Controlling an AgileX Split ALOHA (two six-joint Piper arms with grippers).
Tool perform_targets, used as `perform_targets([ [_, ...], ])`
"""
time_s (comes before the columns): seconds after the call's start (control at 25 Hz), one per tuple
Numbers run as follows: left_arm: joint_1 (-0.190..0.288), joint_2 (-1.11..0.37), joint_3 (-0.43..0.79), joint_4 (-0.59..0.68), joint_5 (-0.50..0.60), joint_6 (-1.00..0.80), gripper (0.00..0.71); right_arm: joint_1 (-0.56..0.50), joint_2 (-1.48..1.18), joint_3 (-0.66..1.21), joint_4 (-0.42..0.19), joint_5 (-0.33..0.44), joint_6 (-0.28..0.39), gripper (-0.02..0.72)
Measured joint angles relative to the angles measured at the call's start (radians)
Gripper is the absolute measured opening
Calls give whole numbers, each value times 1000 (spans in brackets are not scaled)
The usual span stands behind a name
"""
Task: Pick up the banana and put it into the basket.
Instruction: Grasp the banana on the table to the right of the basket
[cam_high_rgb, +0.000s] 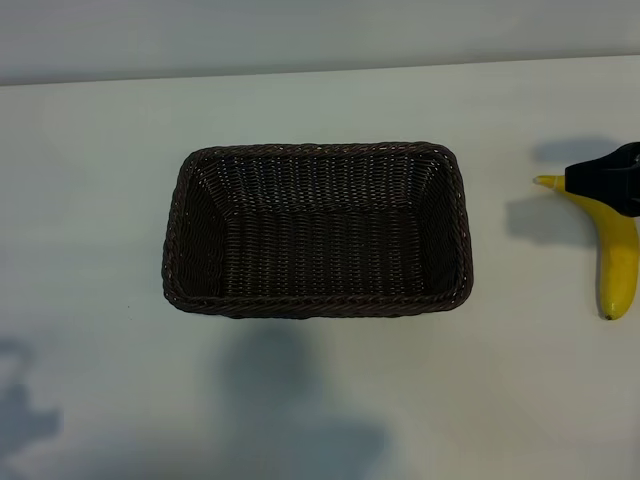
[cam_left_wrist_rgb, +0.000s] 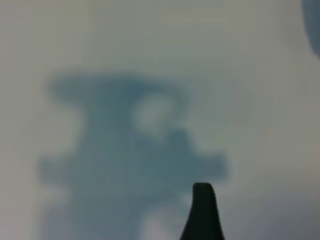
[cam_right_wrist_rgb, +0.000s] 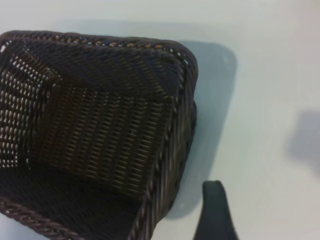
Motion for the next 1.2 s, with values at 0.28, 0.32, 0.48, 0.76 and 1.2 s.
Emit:
perform_targets([
  [0.28, 0, -233, 0, 0, 0, 0, 587, 0, 0, 0, 0, 1, 38, 501],
  [0.32, 0, -257, 0, 0, 0, 0, 587, 0, 0, 0, 0, 1, 42, 501],
  [0.48, 0, -267, 2, 0, 0, 0, 587, 0, 1, -9, 0, 1, 51, 501],
  [0.76, 0, -267, 5, 0, 0, 0, 587, 0, 69, -155, -58, 18, 108, 521],
  [1.2, 0, -267, 5, 0, 0, 0, 587, 0, 284, -305, -440, 14, 428, 526],
])
